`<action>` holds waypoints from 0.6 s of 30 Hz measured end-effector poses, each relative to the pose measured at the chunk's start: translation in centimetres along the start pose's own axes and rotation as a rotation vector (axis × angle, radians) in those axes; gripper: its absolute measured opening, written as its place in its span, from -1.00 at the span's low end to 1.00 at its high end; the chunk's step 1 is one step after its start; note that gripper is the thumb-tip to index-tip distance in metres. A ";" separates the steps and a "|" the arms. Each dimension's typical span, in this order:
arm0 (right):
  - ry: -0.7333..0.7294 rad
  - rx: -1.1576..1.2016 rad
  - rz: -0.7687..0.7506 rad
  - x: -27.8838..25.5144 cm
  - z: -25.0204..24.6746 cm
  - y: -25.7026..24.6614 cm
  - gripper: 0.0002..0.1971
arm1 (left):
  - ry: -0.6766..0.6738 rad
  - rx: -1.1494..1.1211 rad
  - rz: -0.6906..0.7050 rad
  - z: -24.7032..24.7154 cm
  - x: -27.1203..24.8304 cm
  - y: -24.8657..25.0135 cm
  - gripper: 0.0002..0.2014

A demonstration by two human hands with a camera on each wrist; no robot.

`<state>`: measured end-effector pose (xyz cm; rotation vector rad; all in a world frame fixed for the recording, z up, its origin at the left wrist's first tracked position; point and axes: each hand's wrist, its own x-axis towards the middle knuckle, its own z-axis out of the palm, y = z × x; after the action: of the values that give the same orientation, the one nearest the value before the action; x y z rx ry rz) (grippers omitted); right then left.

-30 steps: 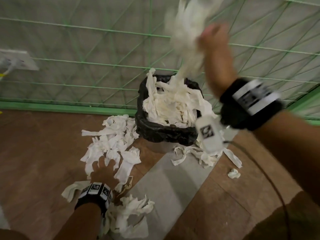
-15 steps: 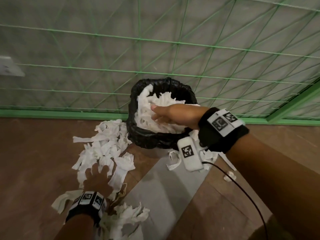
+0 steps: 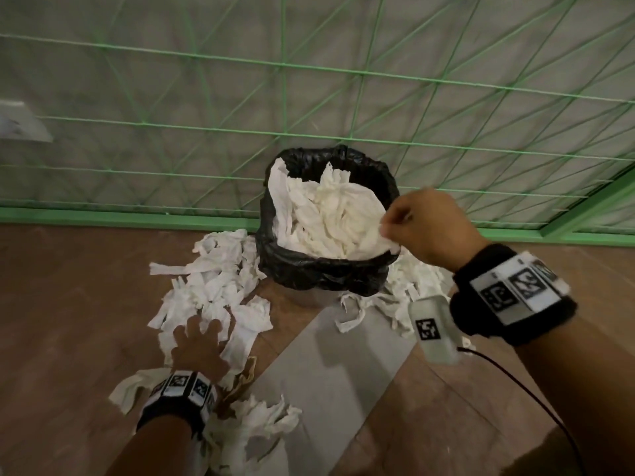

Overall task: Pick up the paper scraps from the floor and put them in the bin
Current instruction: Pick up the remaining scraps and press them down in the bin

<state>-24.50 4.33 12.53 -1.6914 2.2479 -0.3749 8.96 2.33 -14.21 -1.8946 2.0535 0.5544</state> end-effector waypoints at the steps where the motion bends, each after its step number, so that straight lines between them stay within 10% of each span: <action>1: 0.112 -0.007 -0.049 0.5 0.3 -0.6 -0.90 | 0.009 0.007 0.008 -0.1 -0.1 0.1 -0.34; 6: -0.019 -0.004 -0.267 2.3 0.9 -2.3 -0.78 | 0.089 0.109 0.006 -0.9 -0.6 0.6 -0.61; 11: 0.478 0.756 0.232 2.6 1.1 5.8 -0.83 | 0.150 0.051 -0.005 -3.0 -1.0 2.0 -0.70; 13: 0.295 0.606 0.540 2.6 4.8 11.3 -0.87 | 0.117 0.100 0.131 -5.0 -1.3 2.7 -0.85; 16: -0.411 0.039 0.684 -0.6 12.8 18.4 -0.55 | -0.014 0.215 0.138 -5.5 0.1 2.2 -0.74; 18: -0.395 -0.141 0.591 -3.5 16.6 20.9 -0.16 | 0.033 0.162 0.110 -6.0 0.7 1.9 -0.54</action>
<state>-35.58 12.92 -10.44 -0.9608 2.3543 0.2386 7.25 -0.99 -9.04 -1.7189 2.1624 0.3719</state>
